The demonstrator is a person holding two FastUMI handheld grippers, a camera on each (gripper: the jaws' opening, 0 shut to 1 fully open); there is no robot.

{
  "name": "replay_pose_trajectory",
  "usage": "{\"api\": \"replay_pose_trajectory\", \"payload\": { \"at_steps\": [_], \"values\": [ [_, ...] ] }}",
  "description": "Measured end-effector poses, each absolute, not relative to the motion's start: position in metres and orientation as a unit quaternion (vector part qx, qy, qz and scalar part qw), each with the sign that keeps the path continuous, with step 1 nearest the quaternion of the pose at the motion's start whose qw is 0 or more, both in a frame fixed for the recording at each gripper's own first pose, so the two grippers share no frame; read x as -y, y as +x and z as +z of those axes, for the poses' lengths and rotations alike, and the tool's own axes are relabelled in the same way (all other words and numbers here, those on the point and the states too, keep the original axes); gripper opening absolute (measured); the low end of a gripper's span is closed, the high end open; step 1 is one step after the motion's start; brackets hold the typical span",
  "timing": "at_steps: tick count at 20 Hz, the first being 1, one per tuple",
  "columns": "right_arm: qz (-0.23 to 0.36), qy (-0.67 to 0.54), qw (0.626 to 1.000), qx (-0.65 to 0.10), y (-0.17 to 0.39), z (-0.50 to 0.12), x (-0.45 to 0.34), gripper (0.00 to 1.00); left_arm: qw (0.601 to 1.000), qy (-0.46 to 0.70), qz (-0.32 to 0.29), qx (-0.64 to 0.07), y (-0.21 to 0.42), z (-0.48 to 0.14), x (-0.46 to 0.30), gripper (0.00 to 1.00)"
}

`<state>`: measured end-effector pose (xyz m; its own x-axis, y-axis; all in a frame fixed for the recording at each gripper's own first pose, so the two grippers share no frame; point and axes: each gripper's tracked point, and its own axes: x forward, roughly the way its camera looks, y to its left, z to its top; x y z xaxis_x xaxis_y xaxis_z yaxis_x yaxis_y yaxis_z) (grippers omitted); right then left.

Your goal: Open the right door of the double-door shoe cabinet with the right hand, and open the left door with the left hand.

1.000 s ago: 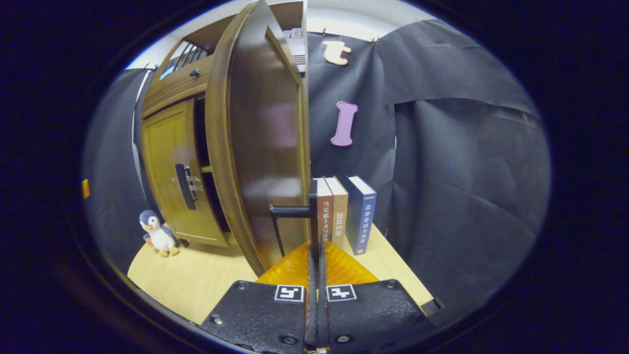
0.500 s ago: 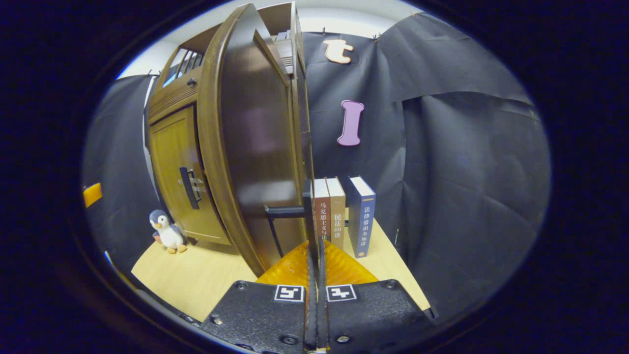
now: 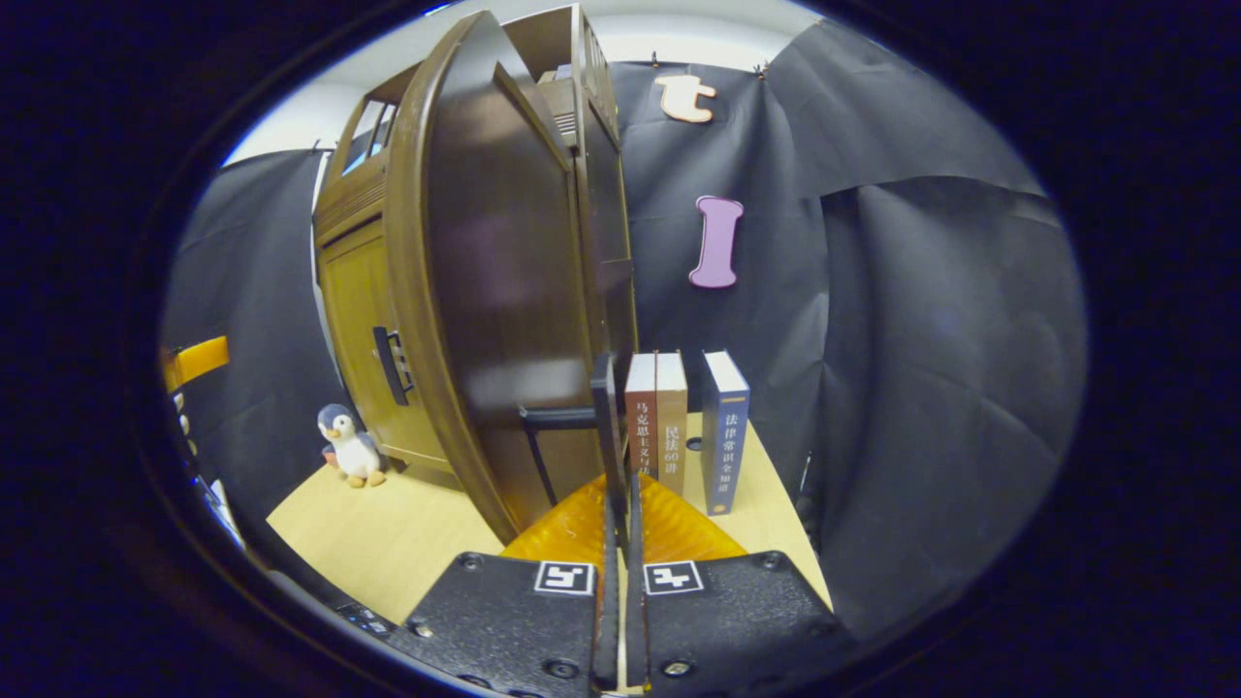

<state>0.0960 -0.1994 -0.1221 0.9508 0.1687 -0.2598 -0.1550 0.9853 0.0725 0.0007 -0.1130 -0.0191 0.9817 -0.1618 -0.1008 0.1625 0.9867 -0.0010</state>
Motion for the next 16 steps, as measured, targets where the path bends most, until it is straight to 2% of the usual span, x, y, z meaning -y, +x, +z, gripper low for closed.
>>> {"api": "replay_pose_trajectory", "payload": {
  "at_steps": [2, 4, 5, 7, 8, 9, 11, 12, 13, 16],
  "values": [
    [0.079, 0.025, 0.988, -0.128, 0.091, -0.116, 0.207, 0.09, 0.995, 0.009, -0.088, -0.047, 0.0, -0.018, 0.116, 0.96],
    [0.06, 0.022, 0.991, -0.119, 0.077, -0.109, 0.216, 0.25, 0.995, 0.012, -0.089, -0.045, 0.0, -0.018, 0.115, 0.96],
    [0.04, 0.007, 0.993, -0.113, 0.069, -0.103, 0.223, 0.41, 0.995, 0.011, -0.09, -0.044, -0.001, -0.017, 0.113, 0.96],
    [-0.004, -0.023, 0.996, -0.089, 0.051, -0.08, 0.233, 0.62, 0.995, 0.008, -0.091, -0.044, 0.0, -0.018, 0.109, 1.0],
    [-0.027, -0.027, 0.997, -0.073, 0.043, -0.065, 0.233, 0.72, 0.995, 0.007, -0.089, -0.043, 0.0, -0.019, 0.105, 0.96],
    [-0.05, -0.022, 0.997, -0.062, 0.033, -0.053, 0.234, 0.72, 0.995, 0.008, -0.087, -0.042, 0.002, -0.019, 0.101, 1.0],
    [-0.071, 0.001, 0.997, -0.038, 0.017, -0.028, 0.222, 0.79, 0.996, 0.01, -0.084, -0.04, 0.005, -0.018, 0.091, 0.96],
    [-0.075, 0.012, 0.997, -0.029, 0.01, -0.02, 0.214, 0.8, 0.996, 0.01, -0.083, -0.041, 0.007, -0.019, 0.086, 0.96],
    [-0.077, 0.024, 0.996, -0.026, 0.006, -0.014, 0.206, 0.88, 0.996, 0.01, -0.08, -0.04, 0.008, -0.018, 0.08, 0.96],
    [-0.079, 0.057, 0.995, -0.015, -0.002, -0.002, 0.175, 0.94, 0.997, 0.008, -0.072, -0.035, 0.012, -0.015, 0.06, 0.96]
  ]
}}
